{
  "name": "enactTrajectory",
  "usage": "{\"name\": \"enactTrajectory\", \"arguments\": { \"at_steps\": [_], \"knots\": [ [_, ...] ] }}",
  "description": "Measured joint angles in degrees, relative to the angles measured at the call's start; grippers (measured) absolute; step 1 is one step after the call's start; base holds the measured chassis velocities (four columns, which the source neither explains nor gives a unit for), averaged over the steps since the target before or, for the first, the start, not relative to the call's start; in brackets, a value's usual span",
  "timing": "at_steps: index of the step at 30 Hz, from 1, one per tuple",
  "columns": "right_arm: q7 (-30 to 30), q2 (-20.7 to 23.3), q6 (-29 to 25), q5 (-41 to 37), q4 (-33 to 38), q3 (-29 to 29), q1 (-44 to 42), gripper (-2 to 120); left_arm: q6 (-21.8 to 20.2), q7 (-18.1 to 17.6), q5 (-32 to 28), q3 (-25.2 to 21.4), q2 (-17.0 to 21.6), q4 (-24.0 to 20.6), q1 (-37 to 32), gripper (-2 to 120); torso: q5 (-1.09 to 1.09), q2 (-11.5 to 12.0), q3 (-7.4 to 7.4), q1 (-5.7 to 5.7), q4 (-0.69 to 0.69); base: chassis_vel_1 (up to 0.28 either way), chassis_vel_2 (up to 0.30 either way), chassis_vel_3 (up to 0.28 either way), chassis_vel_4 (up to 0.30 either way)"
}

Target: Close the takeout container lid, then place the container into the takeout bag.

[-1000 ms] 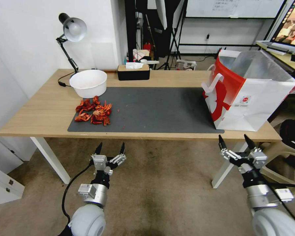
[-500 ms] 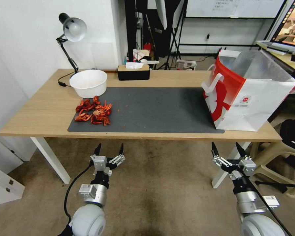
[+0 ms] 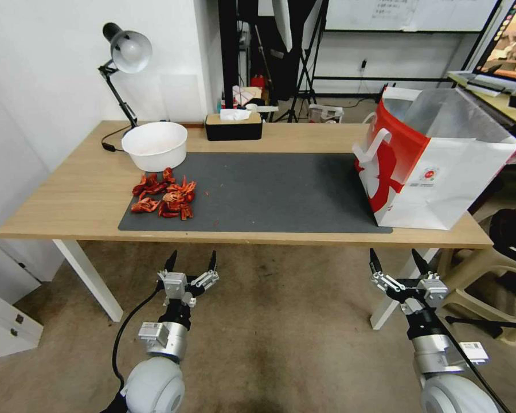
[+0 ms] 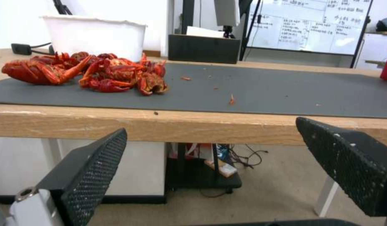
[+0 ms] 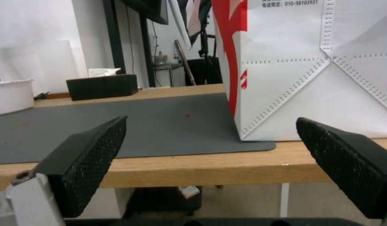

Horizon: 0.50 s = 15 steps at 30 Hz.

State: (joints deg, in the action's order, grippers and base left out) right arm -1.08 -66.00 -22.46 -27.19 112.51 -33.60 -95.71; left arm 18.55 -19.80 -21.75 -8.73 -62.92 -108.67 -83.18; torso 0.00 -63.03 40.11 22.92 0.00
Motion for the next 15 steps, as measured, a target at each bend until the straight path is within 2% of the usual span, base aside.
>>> {"name": "enactTrajectory", "arguments": {
  "at_steps": [15],
  "knots": [
    [0.0, 0.0, 0.1, -0.1, 0.0, -0.1, 0.0, 100, 0.0, 0.0, 0.0, 0.0, 0.0, 0.0, 0.0, 100, 0.0, 0.0, 0.0, 0.0, 0.0, 0.0, 0.0, 0.0, 0.0]
  ]
}}
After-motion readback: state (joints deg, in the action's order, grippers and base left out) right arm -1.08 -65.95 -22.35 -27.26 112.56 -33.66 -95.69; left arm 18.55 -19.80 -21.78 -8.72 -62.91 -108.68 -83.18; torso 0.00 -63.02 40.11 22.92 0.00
